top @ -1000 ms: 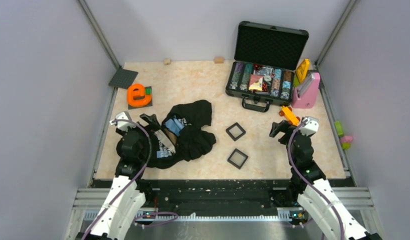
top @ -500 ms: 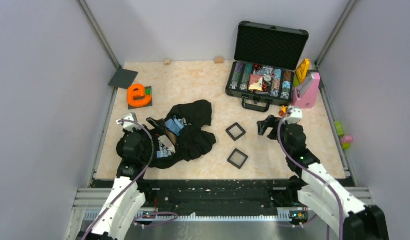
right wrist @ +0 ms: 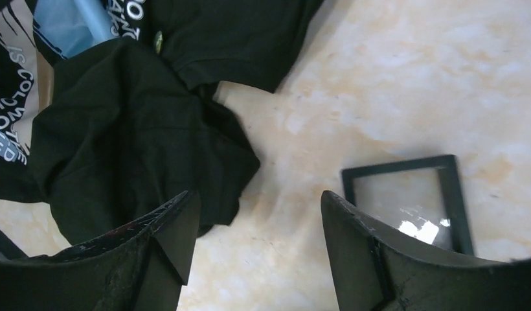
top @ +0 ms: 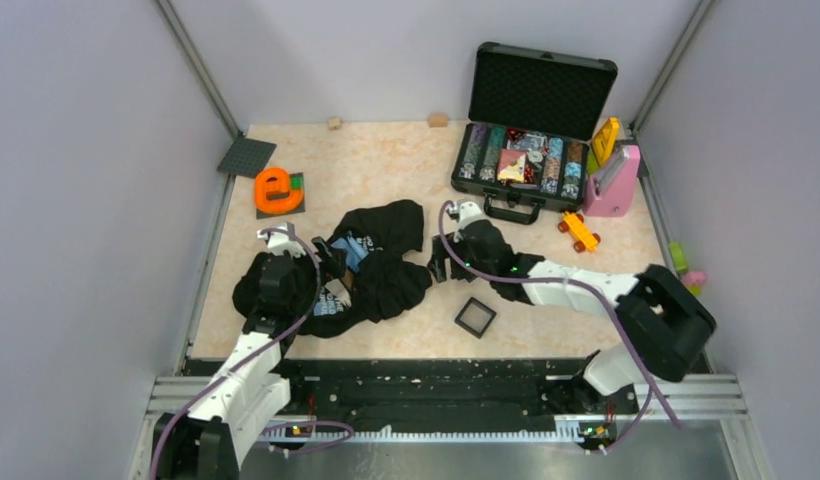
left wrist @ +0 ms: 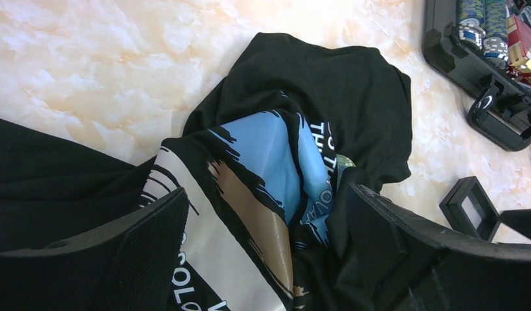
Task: Remove the brooch from the garment
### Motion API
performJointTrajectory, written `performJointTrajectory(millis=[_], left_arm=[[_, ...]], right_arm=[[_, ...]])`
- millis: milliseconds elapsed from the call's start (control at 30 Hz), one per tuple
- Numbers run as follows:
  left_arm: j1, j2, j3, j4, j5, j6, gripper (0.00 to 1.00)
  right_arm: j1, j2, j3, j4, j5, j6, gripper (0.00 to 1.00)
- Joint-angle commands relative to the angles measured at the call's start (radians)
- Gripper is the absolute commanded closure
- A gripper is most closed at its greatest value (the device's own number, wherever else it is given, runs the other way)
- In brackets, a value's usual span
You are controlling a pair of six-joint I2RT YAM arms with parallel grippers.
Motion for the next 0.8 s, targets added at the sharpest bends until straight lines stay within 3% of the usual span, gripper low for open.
performJointTrajectory(millis=[0, 300, 367, 400, 467, 600, 767], left_arm=[[0.002, -0.003, 0.033, 0.055, 0.027, -0.017, 0.06], [0.003, 0.06, 0.064, 0.004, -0.002, -0.057, 0.06], [0.004, 0.078, 0.075, 0.0, -0.002, -0.06, 0.06], [0.005, 0.088, 0.077, 0.0, -0.002, -0.063, 0.06], [0.007, 0.111, 0.09, -0.015, -0.002, -0.068, 0.05], [0.015, 0.153, 0.126, -0.053, 0.0, -0.08, 0.05], [0.021, 0.225, 0.231, -0.207, -0.002, -0.134, 0.05]], right_arm=[[0.043, 0.143, 0.123, 0.022, -0.046, 0.008, 0.31], [0.065, 0.322, 0.22, 0.03, -0.118, 0.026, 0.43], [0.066, 0.332, 0.222, 0.034, -0.143, 0.025, 0.49], [0.067, 0.332, 0.221, 0.037, -0.164, 0.021, 0.61], [0.067, 0.316, 0.234, -0.014, -0.156, 0.004, 1.0], [0.066, 0.171, 0.163, -0.126, -0.013, 0.008, 1.0], [0.063, 0.008, 0.047, -0.243, 0.008, 0.075, 1.0]])
